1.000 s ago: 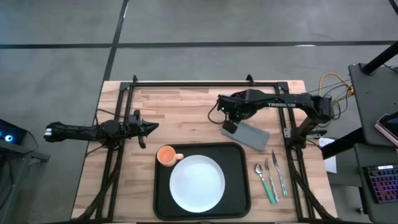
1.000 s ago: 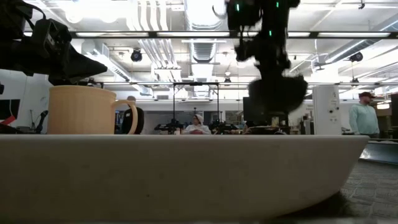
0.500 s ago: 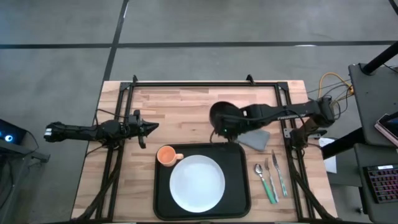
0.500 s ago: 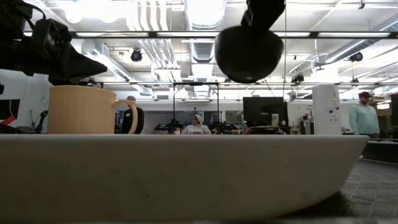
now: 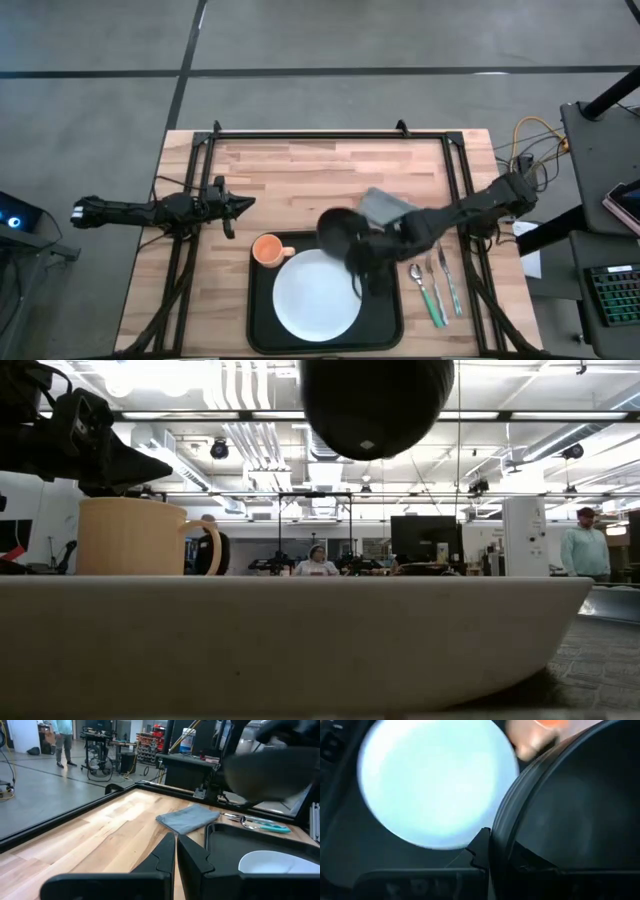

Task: Set up tray
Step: Put the black bowl on top of the white plate on the black tray

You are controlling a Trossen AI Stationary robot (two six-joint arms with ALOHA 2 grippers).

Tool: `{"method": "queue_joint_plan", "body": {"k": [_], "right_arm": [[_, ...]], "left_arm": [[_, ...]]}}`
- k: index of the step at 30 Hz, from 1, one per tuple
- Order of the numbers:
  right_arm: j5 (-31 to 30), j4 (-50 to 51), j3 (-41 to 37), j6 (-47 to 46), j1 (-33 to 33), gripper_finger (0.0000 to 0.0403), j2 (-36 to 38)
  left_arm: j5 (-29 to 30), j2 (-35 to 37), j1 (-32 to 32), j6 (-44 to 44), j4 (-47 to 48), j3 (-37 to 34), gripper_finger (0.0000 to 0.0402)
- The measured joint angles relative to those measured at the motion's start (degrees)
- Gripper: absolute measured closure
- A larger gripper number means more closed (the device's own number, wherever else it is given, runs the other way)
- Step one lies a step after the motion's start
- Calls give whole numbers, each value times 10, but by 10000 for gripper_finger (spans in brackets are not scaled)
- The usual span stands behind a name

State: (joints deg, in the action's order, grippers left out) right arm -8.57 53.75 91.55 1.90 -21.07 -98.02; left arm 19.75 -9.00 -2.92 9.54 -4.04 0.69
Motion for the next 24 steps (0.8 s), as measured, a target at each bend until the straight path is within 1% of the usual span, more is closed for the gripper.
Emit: {"method": "queue_joint_plan", "body": {"k": [3,7,10,15,19,24], "right_arm": [[2,-20,7,-6,-18,394,-23],[11,-21,46,-5,-25,394,-73],[30,-17,101,15,-27,394,-131],[31,36,207,-11,-27,395,-213],[29,48,265,0,-31,395,-243],[33,59,288,16,-49,395,-267]], "left_arm": [[0,0,0,0,0,0,402],[0,0,0,0,0,0,402],[0,0,0,-10,0,0,402],[0,0,0,-30,0,0,402],[0,0,0,-30,0,0,402],[-1,0,0,-30,0,0,402]]}}
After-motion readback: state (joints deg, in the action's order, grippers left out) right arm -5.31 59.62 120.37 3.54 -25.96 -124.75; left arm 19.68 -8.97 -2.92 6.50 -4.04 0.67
